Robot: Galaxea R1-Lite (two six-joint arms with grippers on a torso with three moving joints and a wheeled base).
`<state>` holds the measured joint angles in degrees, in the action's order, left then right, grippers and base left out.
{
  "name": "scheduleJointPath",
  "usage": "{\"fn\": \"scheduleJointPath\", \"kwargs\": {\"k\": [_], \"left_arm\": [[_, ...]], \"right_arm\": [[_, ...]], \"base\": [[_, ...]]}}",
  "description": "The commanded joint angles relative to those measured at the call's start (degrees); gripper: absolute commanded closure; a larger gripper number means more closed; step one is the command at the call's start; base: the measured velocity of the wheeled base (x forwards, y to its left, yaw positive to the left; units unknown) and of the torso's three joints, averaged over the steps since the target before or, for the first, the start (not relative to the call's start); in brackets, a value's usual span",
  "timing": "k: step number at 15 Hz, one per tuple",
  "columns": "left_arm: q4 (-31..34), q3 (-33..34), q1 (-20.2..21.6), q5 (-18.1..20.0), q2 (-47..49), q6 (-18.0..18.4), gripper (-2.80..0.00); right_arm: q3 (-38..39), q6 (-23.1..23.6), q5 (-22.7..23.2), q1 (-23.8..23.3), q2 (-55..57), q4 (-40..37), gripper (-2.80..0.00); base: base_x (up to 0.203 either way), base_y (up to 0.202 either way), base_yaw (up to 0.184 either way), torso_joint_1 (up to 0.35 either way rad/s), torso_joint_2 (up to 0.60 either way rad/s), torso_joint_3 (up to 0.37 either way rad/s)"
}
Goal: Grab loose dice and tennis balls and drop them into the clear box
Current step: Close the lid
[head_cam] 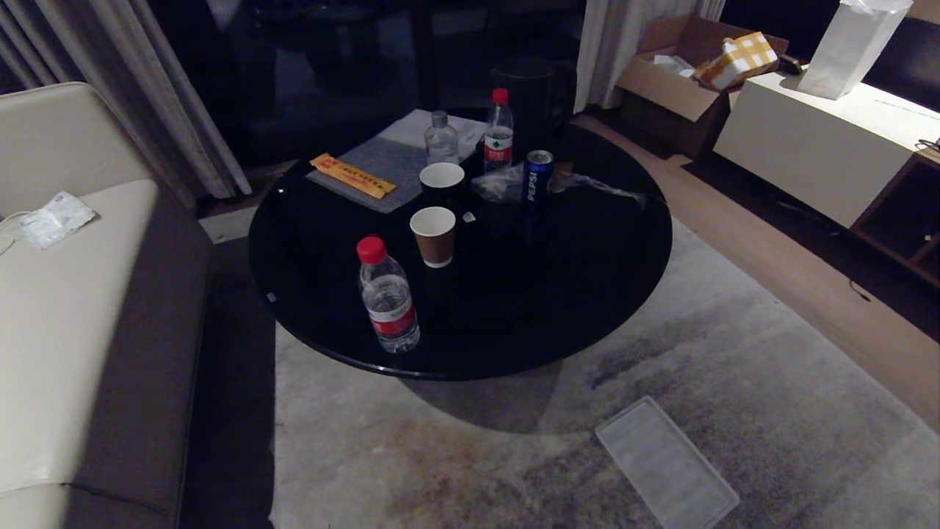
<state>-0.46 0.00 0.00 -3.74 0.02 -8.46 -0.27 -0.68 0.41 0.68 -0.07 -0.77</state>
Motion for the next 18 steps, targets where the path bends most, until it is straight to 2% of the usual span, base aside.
{"fn": "scheduleJointPath", "kwargs": {"k": [1,18], "left_arm": [[-0.06,0.00,0.00,-0.04,0.05,-0.07,0.00],[-0.06,0.00,0.00,-0.04,0.06,-0.07,0.00]], "right_arm": [[0.00,-0.02,0.02,0.02,0.07,-0.02,0.00],[0.00,-0.11,0.02,0.02,0.07,-0.02,0.00]], "base": [[0.000,0.000,0.000,0.002,0.00,-0.206],[0.000,0.000,0.000,0.004,0.00,-0.196]]}}
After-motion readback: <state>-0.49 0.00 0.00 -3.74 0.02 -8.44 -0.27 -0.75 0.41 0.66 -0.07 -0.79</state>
